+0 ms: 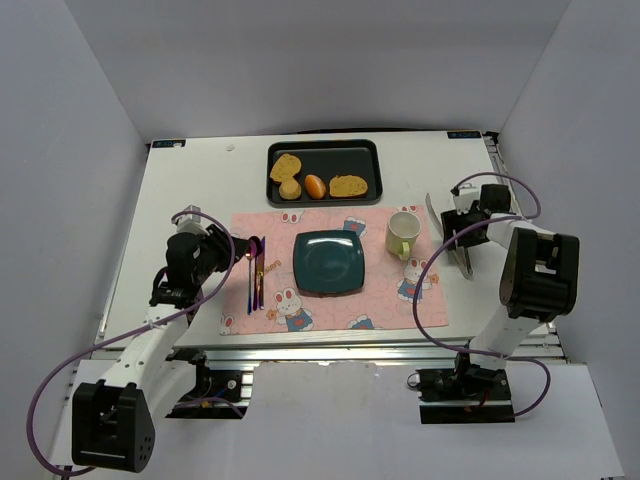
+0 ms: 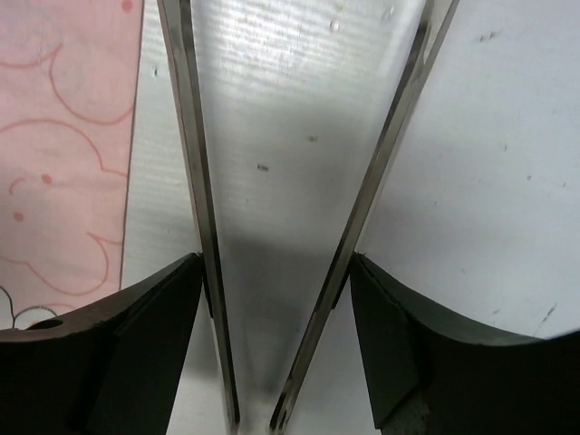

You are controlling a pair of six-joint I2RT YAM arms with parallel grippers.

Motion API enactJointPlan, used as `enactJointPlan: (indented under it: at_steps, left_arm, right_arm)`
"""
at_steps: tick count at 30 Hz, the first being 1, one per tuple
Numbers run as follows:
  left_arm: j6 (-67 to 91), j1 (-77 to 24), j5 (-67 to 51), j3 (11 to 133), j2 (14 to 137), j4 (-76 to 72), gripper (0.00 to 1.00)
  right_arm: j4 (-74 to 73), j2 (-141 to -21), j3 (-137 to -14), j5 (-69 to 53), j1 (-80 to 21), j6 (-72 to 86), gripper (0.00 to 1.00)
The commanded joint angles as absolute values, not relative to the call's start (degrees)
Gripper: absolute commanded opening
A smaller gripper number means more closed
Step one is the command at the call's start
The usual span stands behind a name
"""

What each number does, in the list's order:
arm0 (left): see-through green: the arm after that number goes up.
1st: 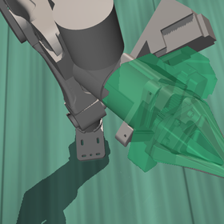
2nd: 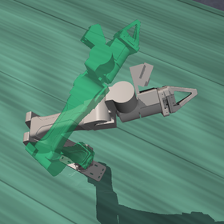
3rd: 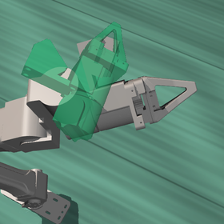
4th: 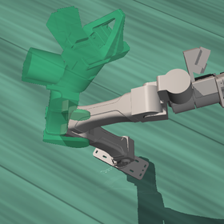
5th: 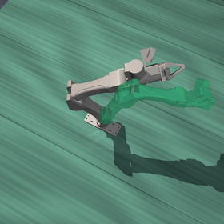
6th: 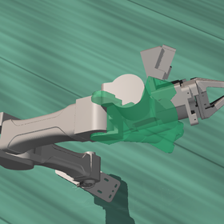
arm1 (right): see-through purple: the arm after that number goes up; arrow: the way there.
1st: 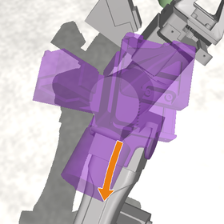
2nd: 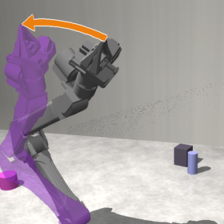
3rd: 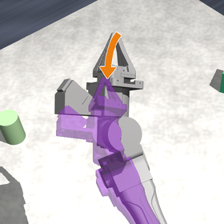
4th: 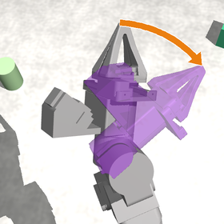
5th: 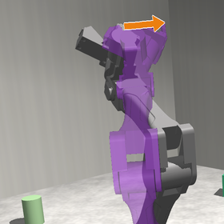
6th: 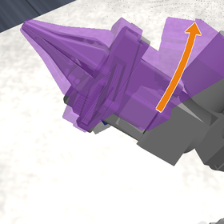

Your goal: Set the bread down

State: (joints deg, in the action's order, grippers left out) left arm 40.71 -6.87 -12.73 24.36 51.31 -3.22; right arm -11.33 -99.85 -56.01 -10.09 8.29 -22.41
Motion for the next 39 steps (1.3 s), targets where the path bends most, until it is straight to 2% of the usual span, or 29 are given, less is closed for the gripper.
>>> enactJointPlan:
  at_steps: [1, 2, 4, 5, 8, 11, 14, 15, 18, 22, 31, 36, 39]
  left_arm:
    - [40.08, -7.03, -12.92, 25.75, 51.07, -3.43, 0.4]
    - [40.17, -7.03, -12.75, 25.66, 51.06, -3.43, 0.4]
    - [40.17, -6.94, -12.66, 25.58, 50.8, -3.34, 0.4]
    - [40.17, -7.03, -12.66, 25.66, 50.71, -3.25, 0.4]
    - [40.25, -7.03, -12.57, 25.58, 50.45, -3.08, 0.4]
    - [40.25, -7.03, -12.66, 25.66, 50.45, -2.99, 0.4]
    - [40.17, -6.94, -12.66, 26.01, 50.62, -2.9, 0.4]
    - [40.17, -7.03, -13.0, 26.02, 50.89, -3.25, 0.4]
    - [40.52, -7.03, -13.27, 25.93, 51.5, -3.87, 0.4]
    - [40.87, -7.03, -13.36, 26.37, 51.86, -4.57, 0.4]
    - [40.17, -7.21, -12.39, 26.46, 50.28, -2.11, 0.4]
    - [40.25, -7.12, -12.04, 26.01, 49.22, -1.32, 0.4]
    - [40.34, -7.12, -11.87, 25.84, 49.22, -1.49, 0.4]
  right_arm:
    - [-13.44, -104.06, -56.6, -10.81, 7.82, -24.17, 0.67]
    - [-13.8, -104.32, -56.86, -10.72, 7.91, -24.43, 0.58]
    - [-14.24, -104.77, -57.04, -10.37, 7.91, -25.22, 0.48]
    - [-14.41, -104.68, -56.95, -9.85, 7.82, -25.57, 0.37]
    - [-13.8, -102.14, -56.08, -9.32, 7.91, -26.63, 0.2]
    - [-14.06, -99.33, -57.21, -10.71, 7.91, -27.16, 0.14]
    - [-18.01, -95.72, -63.35, -15.61, 7.82, -26.55, 0.15]
    - [-22.72, -94.58, -70.68, -18.34, 7.04, -26.02, 0.19]
    - [-26.44, -94.57, -77.65, -21.52, 5.19, -25.66, 0.29]
    - [-29.09, -95.53, -85.84, -23.11, 0.19, -25.31, 0.35]
    - [-32.95, -100.45, -95.18, -19.6, -13.43, -32.07, 0.4]
    - [-34.45, -104.15, -101.24, -17.58, -14.85, -34.97, 0.4]
    - [-36.64, -105.73, -103.44, -15.04, -15.55, -43.9, 0.4]
